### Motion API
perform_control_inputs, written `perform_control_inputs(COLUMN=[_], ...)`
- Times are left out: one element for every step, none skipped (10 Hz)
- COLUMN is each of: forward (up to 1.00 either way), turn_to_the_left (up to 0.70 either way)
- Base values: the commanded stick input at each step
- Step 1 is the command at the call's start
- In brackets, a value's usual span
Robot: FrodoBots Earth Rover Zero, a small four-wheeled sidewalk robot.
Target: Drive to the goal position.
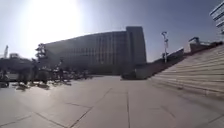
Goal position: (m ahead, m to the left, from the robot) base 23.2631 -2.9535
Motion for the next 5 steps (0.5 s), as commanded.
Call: perform_control_inputs(forward=[1.00, 1.00, 1.00, 1.00, 1.00], turn_to_the_left=[0.00, 0.00, 0.00, 0.00, 0.00])
